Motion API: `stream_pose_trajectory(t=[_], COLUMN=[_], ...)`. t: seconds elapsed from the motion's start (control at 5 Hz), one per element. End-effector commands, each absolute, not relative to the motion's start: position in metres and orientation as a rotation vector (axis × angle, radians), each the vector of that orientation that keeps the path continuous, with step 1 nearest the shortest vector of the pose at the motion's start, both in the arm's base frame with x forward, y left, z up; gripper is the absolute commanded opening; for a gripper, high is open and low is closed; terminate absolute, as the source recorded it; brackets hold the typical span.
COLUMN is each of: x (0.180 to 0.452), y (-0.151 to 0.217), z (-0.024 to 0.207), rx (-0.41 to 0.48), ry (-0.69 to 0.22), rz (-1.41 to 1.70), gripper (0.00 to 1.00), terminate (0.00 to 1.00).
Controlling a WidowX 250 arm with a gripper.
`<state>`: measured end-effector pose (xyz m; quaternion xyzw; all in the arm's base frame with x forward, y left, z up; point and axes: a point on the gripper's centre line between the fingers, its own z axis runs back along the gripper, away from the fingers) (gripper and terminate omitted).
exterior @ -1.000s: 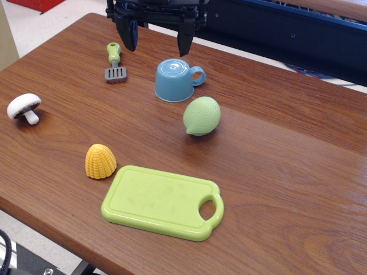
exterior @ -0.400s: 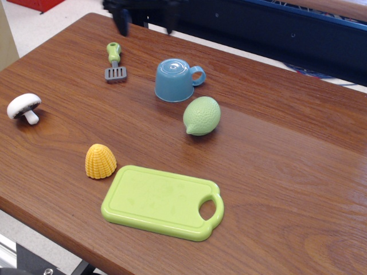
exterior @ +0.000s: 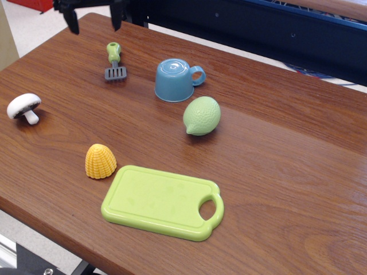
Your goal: Put spatula on cutting board
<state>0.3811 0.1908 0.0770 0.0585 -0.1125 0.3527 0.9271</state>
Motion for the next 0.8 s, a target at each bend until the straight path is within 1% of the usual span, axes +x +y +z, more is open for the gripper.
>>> stream_pose_trajectory(t=[0.0, 0.2, 0.4, 0.6], x=[0.389, 0.401, 0.404, 0.408], y=[0.203, 0.201, 0.205, 0.204], z=[0.077, 0.070, 0.056, 0.048], rx=[0.155, 0.161, 0.171, 0.178], ry=[-0.302, -0.333, -0.422, -0.437], rz=[0.762, 0.793, 0.802, 0.823], gripper=[1.00, 1.00, 1.00, 1.00], terminate=[0.00, 0.00, 0.00, 0.00])
